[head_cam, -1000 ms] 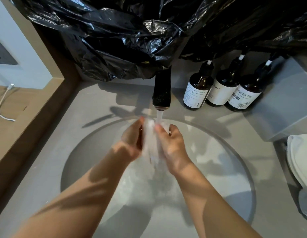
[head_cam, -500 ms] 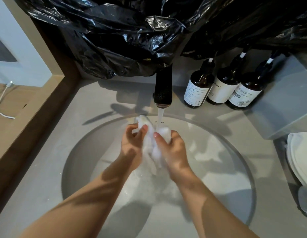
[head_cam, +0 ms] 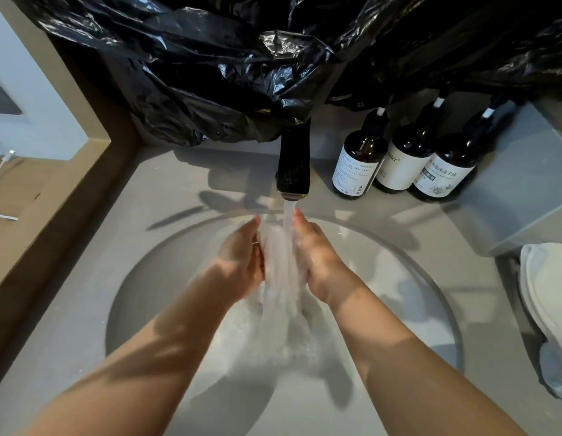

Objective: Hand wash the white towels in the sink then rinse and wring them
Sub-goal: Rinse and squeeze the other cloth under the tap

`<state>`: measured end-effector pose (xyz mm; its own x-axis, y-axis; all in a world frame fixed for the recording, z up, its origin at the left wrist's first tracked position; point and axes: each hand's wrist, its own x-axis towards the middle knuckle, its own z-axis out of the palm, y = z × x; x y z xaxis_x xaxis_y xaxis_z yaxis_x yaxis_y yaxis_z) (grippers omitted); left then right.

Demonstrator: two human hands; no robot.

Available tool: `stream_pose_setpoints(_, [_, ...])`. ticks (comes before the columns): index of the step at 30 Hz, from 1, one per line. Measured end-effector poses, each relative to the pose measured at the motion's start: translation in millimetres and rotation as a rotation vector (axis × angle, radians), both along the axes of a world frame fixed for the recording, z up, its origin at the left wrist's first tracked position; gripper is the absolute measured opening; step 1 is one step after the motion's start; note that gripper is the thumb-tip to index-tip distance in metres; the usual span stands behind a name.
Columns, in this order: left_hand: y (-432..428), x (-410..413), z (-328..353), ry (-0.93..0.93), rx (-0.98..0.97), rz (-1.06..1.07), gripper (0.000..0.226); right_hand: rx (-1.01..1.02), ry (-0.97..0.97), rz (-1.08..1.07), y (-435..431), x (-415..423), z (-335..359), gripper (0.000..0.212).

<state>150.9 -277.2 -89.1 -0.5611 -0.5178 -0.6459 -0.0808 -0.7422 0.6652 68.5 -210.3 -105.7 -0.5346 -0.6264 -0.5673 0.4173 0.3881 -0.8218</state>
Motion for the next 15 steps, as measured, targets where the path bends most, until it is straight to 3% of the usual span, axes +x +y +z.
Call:
stream_pose_setpoints(2, [-12.2, 7.4, 7.6, 0.057, 0.065, -0.053, 0.063, -0.042, 0.046, 0.167, 9.5, -1.5, -0.1, 0.074])
stream_pose_setpoints(5, [-25.4, 17.8, 16.7, 0.038, 0.071, -0.23, 0.077, 0.116, 0.31, 0.386, 15.2, -7.5, 3.3, 0.075])
stream_pose_setpoints(8, [-27.4, 27.9, 20.8, -0.119, -0.006, -0.328, 0.056, 0.275, 0.629, 0.417, 11.4, -9.7, 20.6, 0.048])
stream_pose_setpoints(10, [-23.2, 33.2, 22.6, -0.187, 0.076, -0.305, 0.051, 0.259, 0.758, 0.366, 10.4, -7.9, 29.9, 0.039])
stream_pose_setpoints(12, [-18.8, 36.2, 17.9, -0.093, 0.252, -0.231, 0.067, 0.113, 0.728, 0.306, 10.7, -2.2, 39.2, 0.04])
stream_pose_setpoints(14, [-7.1, 31.7, 10.4, -0.082, 0.069, -0.275, 0.088, -0.071, 0.533, 0.247, 13.2, 6.4, 49.8, 0.043])
stream_pose_setpoints(15, [-1.7, 28.9, 4.6, -0.053, 0.077, -0.208, 0.096, -0.175, 0.406, 0.209, 15.7, 11.9, 55.9, 0.042])
